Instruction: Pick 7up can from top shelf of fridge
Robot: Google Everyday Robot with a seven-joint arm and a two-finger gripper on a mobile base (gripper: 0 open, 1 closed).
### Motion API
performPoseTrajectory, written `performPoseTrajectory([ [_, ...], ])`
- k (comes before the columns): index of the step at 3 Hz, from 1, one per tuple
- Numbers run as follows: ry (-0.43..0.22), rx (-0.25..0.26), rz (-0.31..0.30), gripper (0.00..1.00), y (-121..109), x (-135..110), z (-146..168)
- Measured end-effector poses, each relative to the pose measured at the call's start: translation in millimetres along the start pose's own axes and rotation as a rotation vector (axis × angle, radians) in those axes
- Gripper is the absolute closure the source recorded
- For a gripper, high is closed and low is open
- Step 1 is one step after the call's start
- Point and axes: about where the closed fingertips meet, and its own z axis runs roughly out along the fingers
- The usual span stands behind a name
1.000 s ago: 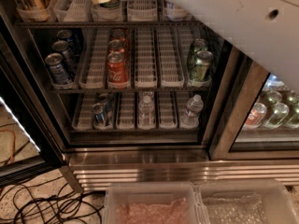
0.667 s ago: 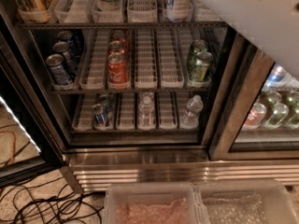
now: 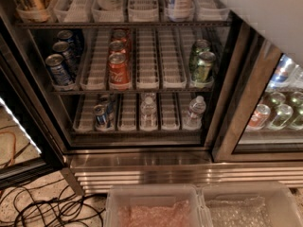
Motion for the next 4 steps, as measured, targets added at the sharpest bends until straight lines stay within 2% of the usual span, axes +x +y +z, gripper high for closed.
performPoseTrajectory([
  [1, 0.049, 0.004, 0.013, 1.00, -1, -1, -29],
  [2, 0.129, 0.012, 0.036, 1.00, -3, -3, -79],
  [3, 0.231, 0.042, 0.124, 1.00, -19, 12, -142],
  [4, 0.304, 0.036, 0.122, 1.00, -13, 28, -153],
])
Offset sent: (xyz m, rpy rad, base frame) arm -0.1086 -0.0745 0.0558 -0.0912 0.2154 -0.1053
